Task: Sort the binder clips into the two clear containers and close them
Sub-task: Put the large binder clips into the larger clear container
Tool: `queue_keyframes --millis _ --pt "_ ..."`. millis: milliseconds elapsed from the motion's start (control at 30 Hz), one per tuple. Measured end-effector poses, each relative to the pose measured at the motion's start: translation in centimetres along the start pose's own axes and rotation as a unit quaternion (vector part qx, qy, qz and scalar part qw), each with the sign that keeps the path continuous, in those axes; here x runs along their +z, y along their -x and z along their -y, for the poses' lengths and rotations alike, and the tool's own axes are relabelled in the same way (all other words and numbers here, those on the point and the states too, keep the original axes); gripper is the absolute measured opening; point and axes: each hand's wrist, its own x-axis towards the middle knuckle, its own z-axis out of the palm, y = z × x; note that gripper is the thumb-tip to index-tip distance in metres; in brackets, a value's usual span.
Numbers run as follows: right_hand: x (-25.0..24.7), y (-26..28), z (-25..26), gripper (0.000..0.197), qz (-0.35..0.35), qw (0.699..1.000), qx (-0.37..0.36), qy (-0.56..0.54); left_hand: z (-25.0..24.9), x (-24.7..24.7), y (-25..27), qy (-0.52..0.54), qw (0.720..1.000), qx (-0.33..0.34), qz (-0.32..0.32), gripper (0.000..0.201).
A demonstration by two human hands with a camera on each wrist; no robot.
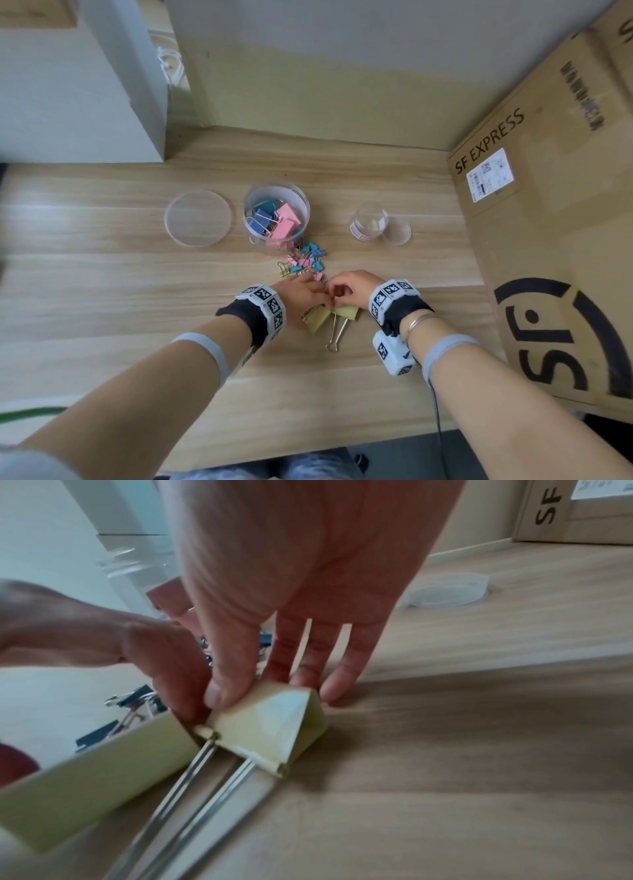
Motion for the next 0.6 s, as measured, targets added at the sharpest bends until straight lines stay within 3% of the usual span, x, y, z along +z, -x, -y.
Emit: queue_keyframes --millis 200,367,467,600 --pt "-0.9 -0.2 -0.7 0.007 -0.032 0.999 0.006 0.003 0.5 -0.8 0.4 0.092 0.993 -0.036 -0.058 0.065" --pt "-2.4 -0.2 -0.8 0.007 -0.067 0.993 0.054 -0.077 0.9 -3.9 1.2 0.157 0.982 -0.027 -0.097 0.060" --pt "-3.7 -0.2 -0.6 0.001 -0.090 0.989 0.056 -0.105 1.2 -6.6 1.5 0.198 0.967 -0.007 -0.162 0.054" --pt "-5.3 -0.1 -0.4 0.011 -0.146 0.976 0.066 -0.145 2.6 -10.4 2.5 0.267 0.934 -0.021 -0.235 0.058"
